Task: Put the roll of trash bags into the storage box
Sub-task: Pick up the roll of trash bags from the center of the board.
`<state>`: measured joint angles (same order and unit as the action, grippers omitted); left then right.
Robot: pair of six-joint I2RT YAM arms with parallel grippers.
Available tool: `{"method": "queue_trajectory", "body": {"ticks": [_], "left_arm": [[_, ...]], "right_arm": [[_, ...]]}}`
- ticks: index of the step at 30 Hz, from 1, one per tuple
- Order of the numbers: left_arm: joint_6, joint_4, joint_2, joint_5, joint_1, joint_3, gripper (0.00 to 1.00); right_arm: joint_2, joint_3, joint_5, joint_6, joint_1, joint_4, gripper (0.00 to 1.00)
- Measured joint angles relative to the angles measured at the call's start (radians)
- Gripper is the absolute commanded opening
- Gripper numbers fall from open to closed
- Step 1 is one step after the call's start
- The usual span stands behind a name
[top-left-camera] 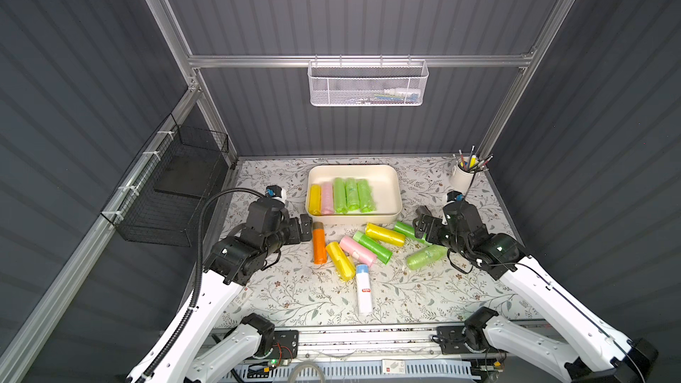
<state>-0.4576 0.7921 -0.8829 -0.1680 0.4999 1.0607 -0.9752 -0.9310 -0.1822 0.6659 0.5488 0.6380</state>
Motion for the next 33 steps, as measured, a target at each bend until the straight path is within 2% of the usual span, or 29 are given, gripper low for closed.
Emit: {"method": "queue_trajectory", "body": {"ticks": [6, 11, 18, 22, 29, 33], "left_arm": [[-0.041, -0.021, 0.122, -0.009, 0.0, -0.159, 1.0], [-0.096, -0.046, 0.201, 0.008, 0.0, -0.305, 1.0], [-0.181, -0.133, 0.288, 0.065, 0.0, -0.462, 1.0], [-0.236, -0.182, 0.311, 0.117, 0.0, -0.509, 1.0], [-0.289, -0.237, 0.311, 0.192, 0.0, -0.55, 1.0], [-0.319, -0.274, 0.307, 0.248, 0.0, -0.573, 1.0]], "right_arm": [[-0.061, -0.04, 0.007, 0.016, 0.063, 0.008, 0.99], [-0.113, -0.06, 0.01, 0.053, 0.159, 0.006, 0.99], [-0.256, -0.062, 0.029, 0.18, 0.315, -0.041, 0.99], [-0.301, -0.049, 0.06, 0.241, 0.378, -0.09, 0.99], [-0.359, -0.049, 0.094, 0.298, 0.423, -0.11, 0.99], [-0.382, -0.049, 0.11, 0.314, 0.433, -0.11, 0.93]]}}
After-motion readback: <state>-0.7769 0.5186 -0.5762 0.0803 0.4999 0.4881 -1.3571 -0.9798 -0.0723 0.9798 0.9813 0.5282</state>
